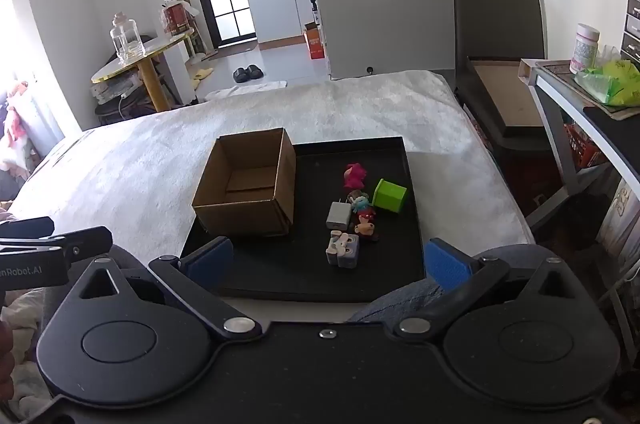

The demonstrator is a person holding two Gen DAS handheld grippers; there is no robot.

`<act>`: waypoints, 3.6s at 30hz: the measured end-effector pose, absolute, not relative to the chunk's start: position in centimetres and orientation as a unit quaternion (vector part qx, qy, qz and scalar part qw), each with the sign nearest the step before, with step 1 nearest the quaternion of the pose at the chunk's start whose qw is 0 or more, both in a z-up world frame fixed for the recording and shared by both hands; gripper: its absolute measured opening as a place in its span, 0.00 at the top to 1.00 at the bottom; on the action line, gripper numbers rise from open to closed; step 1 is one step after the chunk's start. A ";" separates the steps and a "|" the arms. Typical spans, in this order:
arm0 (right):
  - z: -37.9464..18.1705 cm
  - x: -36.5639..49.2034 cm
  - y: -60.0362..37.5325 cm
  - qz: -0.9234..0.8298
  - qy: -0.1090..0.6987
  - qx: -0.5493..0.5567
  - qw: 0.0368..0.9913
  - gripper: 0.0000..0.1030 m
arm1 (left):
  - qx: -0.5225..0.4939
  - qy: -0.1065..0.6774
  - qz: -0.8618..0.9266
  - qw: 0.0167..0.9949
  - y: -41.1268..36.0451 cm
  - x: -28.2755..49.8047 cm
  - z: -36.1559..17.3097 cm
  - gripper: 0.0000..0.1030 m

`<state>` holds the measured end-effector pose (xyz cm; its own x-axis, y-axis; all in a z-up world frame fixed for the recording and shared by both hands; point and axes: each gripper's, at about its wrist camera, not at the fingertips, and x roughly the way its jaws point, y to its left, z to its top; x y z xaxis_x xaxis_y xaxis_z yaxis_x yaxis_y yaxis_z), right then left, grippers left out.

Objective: Organize rigid objects

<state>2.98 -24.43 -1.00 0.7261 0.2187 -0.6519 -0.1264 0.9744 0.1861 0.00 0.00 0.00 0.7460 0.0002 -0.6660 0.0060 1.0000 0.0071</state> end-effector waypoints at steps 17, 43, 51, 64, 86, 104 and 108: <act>-1.0 2.3 -24.0 0.090 0.356 0.076 0.927 0.00 | -0.004 0.338 0.001 0.941 0.0 -0.4 0.0 0.03; -1.3 1.7 -23.6 0.095 0.356 0.079 0.926 0.00 | -0.004 0.337 -0.001 0.941 0.0 -0.7 0.4 0.03; -1.2 1.9 -23.9 0.097 0.356 0.079 0.926 0.00 | -0.006 0.335 0.000 0.942 0.0 -0.9 0.5 0.03; -1.0 1.7 -23.9 0.098 0.356 0.077 0.926 0.00 | -0.007 0.335 0.003 0.942 0.1 -0.9 0.6 0.03; -1.5 2.0 -23.9 0.092 0.358 0.072 0.926 0.00 | -0.017 0.340 0.000 0.940 0.3 -0.5 0.4 0.03; -4.2 5.5 -24.2 0.077 0.374 0.080 0.921 0.00 | -0.027 0.365 0.010 0.931 1.5 3.8 -2.4 0.03; -4.9 6.7 -23.9 0.079 0.385 0.083 0.916 0.00 | -0.027 0.377 0.010 0.926 1.7 5.3 -3.3 0.03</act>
